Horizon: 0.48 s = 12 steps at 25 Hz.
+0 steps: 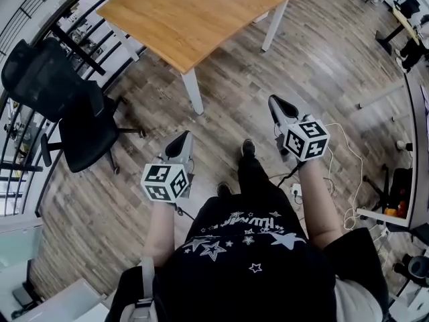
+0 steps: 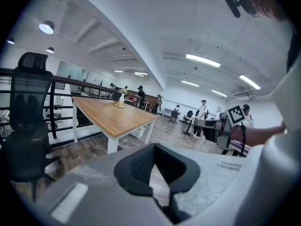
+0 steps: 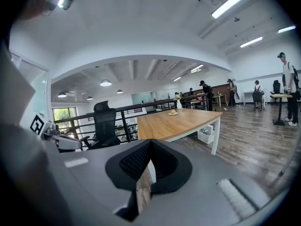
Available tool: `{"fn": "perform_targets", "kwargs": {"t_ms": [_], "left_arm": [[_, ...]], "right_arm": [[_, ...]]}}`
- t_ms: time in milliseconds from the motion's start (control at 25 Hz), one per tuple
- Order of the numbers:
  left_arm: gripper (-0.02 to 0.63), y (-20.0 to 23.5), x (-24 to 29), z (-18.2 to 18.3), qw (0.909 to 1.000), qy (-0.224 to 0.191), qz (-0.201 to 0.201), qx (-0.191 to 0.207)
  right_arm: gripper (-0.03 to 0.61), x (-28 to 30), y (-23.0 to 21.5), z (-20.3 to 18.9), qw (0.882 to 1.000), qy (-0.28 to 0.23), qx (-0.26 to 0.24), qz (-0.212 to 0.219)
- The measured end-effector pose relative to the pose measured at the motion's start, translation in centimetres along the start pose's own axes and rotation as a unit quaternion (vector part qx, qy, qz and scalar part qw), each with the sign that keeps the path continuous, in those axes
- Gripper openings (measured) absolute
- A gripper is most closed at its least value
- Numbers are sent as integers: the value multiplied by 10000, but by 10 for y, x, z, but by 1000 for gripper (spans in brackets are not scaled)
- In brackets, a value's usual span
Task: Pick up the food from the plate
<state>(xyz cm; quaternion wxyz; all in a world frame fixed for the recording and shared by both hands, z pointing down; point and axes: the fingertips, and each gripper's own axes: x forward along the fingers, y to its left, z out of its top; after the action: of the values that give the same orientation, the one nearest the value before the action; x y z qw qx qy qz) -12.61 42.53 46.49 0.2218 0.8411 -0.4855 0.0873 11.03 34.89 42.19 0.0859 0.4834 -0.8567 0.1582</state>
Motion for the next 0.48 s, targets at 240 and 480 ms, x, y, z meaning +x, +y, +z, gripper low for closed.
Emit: {"fn": "perform_targets", "kwargs": {"t_ms": [240, 480], "left_arm": [[2, -8, 31, 2, 9997, 199, -6, 167], [2, 7, 74, 22, 9996, 143, 254, 24]], "right_arm": [[3, 23, -41, 2, 9997, -16, 217, -57], [3, 64, -82, 20, 9989, -140, 445, -25]]}}
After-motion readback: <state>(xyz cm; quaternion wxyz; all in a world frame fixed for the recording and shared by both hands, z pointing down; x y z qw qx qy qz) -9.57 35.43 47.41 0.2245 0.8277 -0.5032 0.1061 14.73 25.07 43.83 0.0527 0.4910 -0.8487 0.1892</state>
